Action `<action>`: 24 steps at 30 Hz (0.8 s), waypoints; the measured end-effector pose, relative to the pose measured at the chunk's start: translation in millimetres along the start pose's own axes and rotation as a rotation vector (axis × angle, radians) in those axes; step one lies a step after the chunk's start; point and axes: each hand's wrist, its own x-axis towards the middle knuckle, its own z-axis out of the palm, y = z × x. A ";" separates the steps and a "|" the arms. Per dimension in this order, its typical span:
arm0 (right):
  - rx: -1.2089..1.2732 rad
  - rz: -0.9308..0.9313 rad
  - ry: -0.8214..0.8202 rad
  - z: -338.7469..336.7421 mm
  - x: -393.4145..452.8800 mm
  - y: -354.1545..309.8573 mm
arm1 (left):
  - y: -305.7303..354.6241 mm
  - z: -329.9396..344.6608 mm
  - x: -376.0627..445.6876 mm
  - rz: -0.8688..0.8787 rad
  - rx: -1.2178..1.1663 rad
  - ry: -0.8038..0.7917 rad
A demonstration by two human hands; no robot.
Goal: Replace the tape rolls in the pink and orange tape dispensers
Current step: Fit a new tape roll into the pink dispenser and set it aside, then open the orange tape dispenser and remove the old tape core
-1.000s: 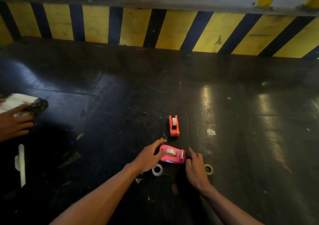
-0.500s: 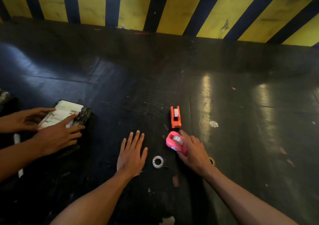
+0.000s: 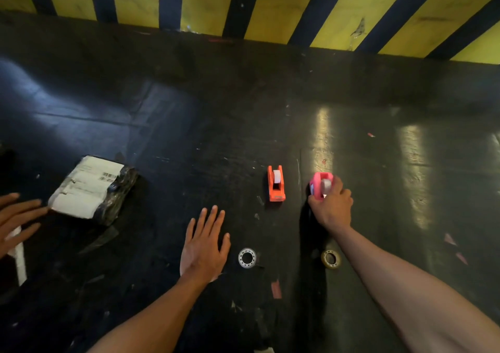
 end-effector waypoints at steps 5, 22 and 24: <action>0.012 0.047 -0.030 0.6 3.3 -6.5 | 1.6 -2.1 1.1 -0.001 -0.013 -0.006; 0.432 -0.132 -0.442 26.8 -26.6 -61.3 | 107.5 -70.8 91.3 -0.231 -1.031 -0.264; 0.525 -0.063 -0.473 33.8 -26.3 -57.1 | 115.0 -74.5 91.8 -0.250 -1.103 -0.321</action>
